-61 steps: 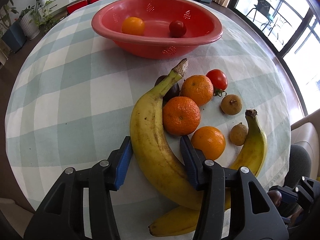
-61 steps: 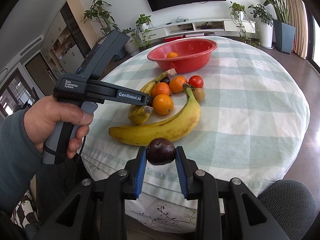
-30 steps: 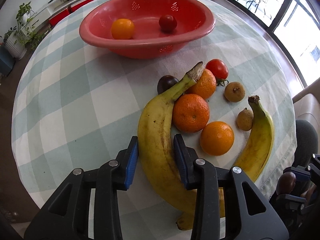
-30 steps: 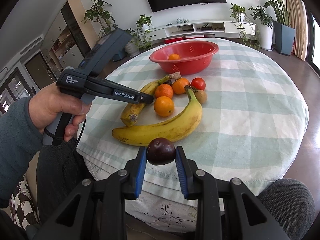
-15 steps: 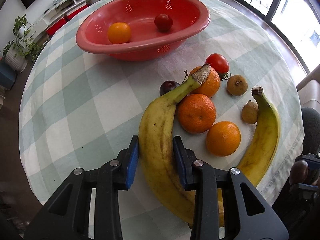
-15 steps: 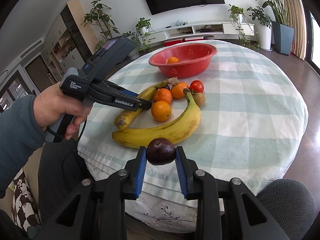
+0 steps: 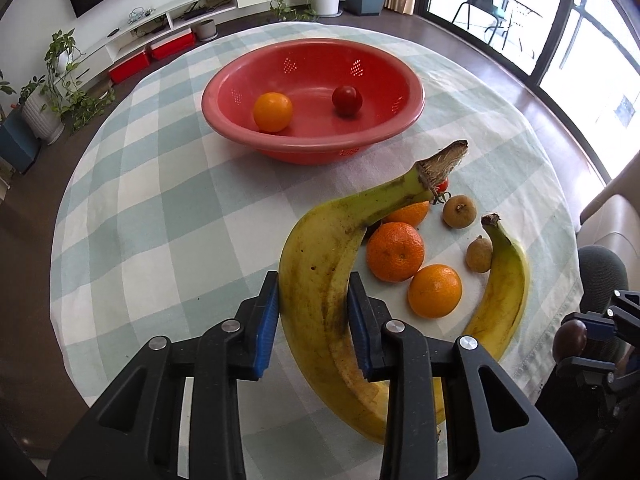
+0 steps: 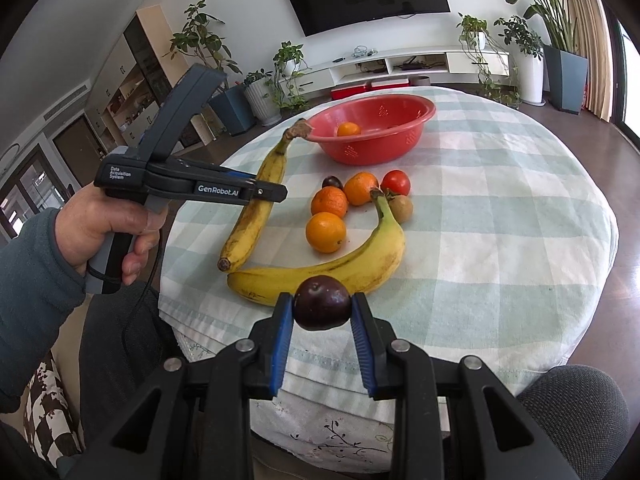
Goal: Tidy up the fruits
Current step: 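Lift the banana with the left tool while the right tool carries the plum toward the bowl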
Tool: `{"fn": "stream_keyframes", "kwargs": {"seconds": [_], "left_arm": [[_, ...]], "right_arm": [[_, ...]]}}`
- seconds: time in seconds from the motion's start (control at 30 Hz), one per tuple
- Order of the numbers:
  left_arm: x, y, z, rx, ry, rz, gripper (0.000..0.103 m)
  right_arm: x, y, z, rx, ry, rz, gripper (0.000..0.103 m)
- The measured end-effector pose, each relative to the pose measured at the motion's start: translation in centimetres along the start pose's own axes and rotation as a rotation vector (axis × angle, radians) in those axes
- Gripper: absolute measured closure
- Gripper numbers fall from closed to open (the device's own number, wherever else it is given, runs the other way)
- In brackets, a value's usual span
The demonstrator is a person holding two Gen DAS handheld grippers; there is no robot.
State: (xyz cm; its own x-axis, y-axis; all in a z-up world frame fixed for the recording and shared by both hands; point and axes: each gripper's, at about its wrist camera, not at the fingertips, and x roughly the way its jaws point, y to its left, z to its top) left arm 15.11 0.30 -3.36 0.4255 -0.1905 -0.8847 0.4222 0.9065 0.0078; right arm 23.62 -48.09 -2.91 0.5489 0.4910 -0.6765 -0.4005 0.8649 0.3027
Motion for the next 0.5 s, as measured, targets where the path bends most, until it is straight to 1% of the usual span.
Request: {"fn": "stream_keyframes", "kwargs": {"seconds": [0.33,0.5], "left_arm": [[-2.6,2.3,-1.0,-0.112,-0.099,-0.064,0.074],[-4.5,2.9,-1.3,-0.137,-0.153,-0.074,0.074]], "right_arm": [[-0.4,-0.1,0.6,-0.002,-0.020,-0.008,0.071],[-0.4,0.1,0.8,-0.003,-0.020,-0.010,0.071]]}}
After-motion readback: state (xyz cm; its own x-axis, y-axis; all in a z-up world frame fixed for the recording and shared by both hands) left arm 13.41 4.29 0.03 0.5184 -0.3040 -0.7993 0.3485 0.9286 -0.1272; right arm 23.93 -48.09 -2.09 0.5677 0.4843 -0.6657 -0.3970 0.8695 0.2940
